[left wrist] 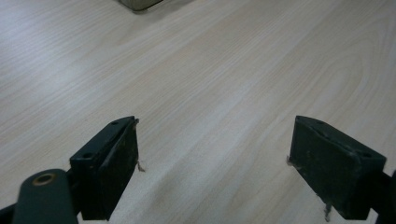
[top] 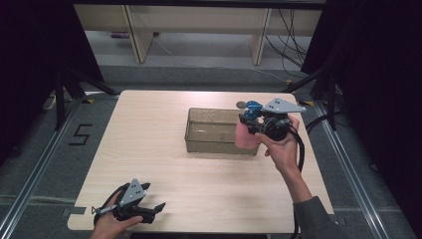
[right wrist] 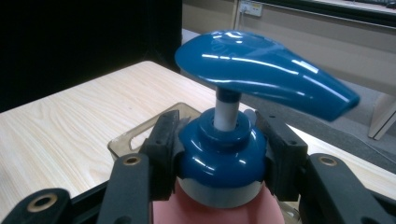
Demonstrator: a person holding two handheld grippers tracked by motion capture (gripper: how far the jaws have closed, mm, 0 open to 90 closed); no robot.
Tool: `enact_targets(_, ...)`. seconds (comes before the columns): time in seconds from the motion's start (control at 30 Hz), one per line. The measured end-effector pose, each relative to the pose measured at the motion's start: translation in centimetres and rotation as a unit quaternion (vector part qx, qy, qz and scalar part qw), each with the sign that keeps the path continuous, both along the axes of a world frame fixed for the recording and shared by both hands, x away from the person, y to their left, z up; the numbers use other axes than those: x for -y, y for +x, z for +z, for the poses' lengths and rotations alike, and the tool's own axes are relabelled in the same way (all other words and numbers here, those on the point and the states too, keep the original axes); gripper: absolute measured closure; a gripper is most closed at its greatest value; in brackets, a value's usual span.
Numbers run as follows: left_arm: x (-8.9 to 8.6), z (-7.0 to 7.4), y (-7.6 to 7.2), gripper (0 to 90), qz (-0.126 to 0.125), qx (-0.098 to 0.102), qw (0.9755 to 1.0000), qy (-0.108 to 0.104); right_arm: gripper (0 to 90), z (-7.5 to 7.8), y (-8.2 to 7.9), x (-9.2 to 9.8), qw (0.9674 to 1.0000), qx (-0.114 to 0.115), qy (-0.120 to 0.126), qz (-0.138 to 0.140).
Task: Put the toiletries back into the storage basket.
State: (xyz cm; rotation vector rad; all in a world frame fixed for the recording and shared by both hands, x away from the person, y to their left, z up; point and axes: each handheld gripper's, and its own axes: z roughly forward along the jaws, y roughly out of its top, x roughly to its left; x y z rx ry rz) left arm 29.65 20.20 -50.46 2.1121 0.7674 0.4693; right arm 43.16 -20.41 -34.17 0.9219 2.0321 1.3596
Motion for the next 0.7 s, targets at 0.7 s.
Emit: enact_targets(0.7, 0.0, 0.0, 0.0, 15.2, 0.001, 0.003, 1.0, -0.001, 53.5, -1.5, 3.8, 0.5, 0.9991, -0.014, 0.011, -0.039)
